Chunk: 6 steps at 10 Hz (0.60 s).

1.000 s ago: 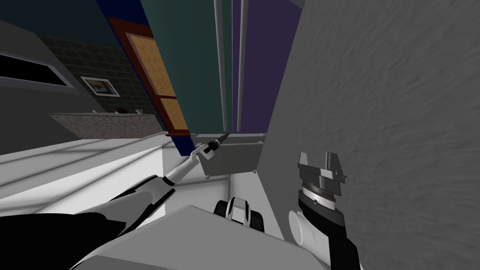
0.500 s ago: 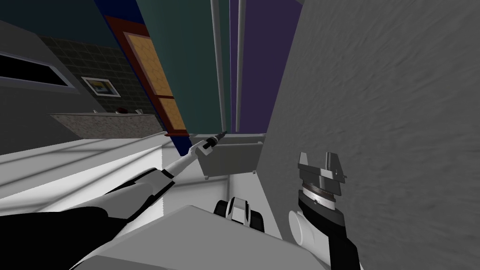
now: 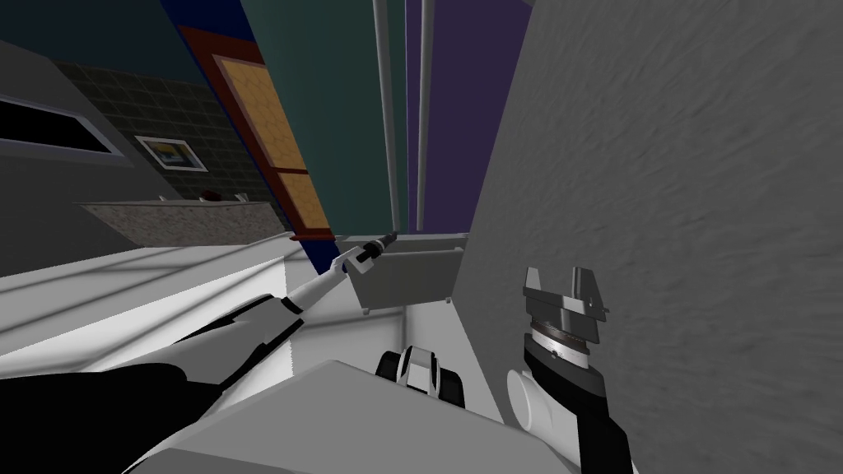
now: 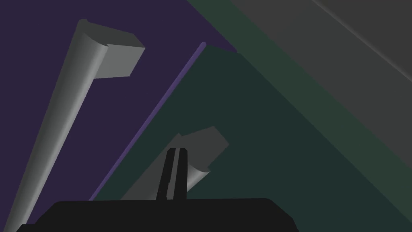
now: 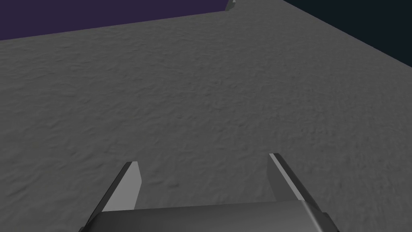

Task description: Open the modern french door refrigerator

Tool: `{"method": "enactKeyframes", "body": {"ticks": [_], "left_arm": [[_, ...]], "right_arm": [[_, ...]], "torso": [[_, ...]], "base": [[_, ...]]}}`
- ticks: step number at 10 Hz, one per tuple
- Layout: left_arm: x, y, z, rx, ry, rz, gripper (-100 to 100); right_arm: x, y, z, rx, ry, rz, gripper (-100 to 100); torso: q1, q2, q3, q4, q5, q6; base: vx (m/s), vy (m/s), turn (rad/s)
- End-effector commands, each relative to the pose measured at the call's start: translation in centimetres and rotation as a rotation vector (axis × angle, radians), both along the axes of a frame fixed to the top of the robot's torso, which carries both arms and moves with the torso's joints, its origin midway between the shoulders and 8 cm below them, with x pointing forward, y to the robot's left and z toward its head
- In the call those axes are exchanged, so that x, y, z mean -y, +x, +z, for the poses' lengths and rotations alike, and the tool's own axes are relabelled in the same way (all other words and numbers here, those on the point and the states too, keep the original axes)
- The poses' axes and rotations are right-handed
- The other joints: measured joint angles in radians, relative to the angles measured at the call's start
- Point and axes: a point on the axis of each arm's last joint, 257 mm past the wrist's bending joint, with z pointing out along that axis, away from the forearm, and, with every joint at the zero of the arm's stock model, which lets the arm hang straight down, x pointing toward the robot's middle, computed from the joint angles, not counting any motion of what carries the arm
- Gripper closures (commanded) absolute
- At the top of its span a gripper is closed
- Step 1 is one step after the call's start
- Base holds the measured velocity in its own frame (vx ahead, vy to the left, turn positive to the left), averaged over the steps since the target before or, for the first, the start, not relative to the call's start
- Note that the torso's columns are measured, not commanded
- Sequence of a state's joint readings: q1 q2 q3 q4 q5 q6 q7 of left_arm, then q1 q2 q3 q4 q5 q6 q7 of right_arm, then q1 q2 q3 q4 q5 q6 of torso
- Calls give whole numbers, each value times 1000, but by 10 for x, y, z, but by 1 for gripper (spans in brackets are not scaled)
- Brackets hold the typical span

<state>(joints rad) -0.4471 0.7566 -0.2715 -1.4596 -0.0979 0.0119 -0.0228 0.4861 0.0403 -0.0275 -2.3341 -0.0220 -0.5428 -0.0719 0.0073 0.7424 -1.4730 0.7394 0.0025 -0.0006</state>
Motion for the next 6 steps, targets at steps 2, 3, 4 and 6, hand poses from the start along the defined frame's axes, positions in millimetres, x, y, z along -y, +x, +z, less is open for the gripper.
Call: {"method": "enactKeyframes", "body": {"ticks": [2, 3, 4, 6], "left_arm": [[43, -16, 4, 5, 4, -111, 100], [55, -23, 4, 4, 4, -145, 100], [68, -30, 4, 3, 3, -180, 100], [92, -44, 2, -4, 1, -249, 100]], "right_arm": [[0, 0, 0, 0, 0, 0, 0], [0, 0, 0, 0, 0, 0, 0], [0, 0, 0, 0, 0, 0, 0], [0, 0, 0, 0, 0, 0, 0]], "torso": [[-7, -3, -2, -1, -3, 1], [-5, -3, -2, -1, -2, 1], [-7, -5, -3, -2, -2, 1], [-9, -6, -4, -2, -3, 1]], "base": [[-146, 212, -46], [-137, 211, -55], [-130, 175, -42], [-125, 182, -52]]}}
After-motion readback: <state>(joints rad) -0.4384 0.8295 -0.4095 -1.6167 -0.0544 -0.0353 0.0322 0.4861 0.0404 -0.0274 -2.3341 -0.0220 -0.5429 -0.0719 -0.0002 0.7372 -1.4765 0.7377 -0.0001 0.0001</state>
